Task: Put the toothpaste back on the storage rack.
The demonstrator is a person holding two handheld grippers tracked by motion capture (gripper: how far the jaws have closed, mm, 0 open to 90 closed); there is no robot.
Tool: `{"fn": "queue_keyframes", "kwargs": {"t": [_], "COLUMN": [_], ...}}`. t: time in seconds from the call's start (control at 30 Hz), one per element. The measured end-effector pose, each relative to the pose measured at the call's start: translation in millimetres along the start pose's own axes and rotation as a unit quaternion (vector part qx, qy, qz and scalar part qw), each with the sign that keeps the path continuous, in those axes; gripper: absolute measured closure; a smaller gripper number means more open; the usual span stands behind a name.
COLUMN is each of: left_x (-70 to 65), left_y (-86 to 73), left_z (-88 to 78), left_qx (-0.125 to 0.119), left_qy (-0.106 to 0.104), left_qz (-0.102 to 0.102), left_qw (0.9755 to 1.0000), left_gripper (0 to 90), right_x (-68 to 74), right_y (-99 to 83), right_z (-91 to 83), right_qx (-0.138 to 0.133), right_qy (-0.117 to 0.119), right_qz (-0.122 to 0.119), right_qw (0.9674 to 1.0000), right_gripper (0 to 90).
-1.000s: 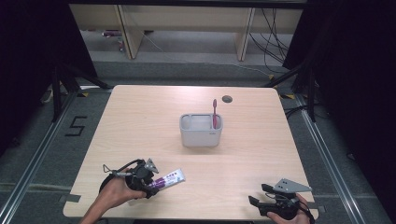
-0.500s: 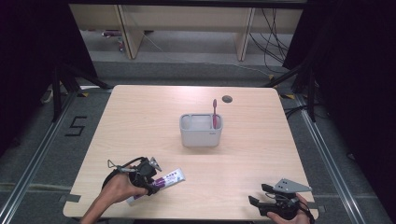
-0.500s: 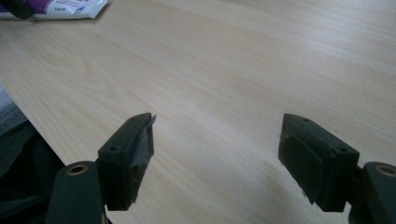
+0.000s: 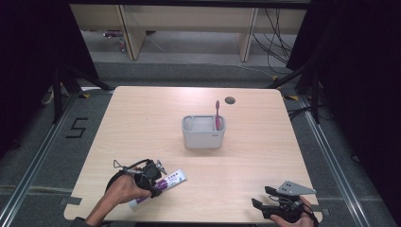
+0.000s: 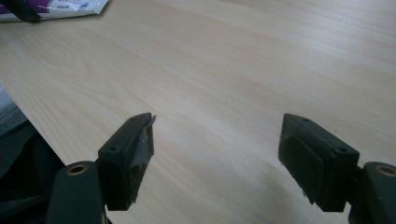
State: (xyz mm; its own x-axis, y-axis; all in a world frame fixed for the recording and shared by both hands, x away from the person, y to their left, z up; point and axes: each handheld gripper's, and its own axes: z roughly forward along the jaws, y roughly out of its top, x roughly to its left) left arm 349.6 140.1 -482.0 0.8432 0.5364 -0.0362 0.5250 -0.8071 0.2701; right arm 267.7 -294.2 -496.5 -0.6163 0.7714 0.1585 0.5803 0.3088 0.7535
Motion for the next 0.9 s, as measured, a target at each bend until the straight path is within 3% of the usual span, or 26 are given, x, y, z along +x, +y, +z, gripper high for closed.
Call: {"fn": "queue_keyframes", "kwargs": {"t": [0.53, 0.9], "left_x": [-4.9, 0.5], "left_y": [4.6, 4.3], "left_z": [-2.6, -5.3], "left_qx": [0.011, -0.031], "left_qy": [0.017, 0.019], "left_qz": [0.029, 0.031], "left_qw": [0.9994, 0.9989], "left_gripper": [71.1, 72.1], "right_x": [-0.3, -1.2], "right_y": [-0.1, -0.5], "right_z": [0.1, 0.2], "right_qx": [0.001, -0.005], "right_qy": [-0.001, -0.007], "right_qz": [0.000, -0.001], "right_qw": [1.0000, 1.0000], "right_gripper": [27.4, 27.4]}}
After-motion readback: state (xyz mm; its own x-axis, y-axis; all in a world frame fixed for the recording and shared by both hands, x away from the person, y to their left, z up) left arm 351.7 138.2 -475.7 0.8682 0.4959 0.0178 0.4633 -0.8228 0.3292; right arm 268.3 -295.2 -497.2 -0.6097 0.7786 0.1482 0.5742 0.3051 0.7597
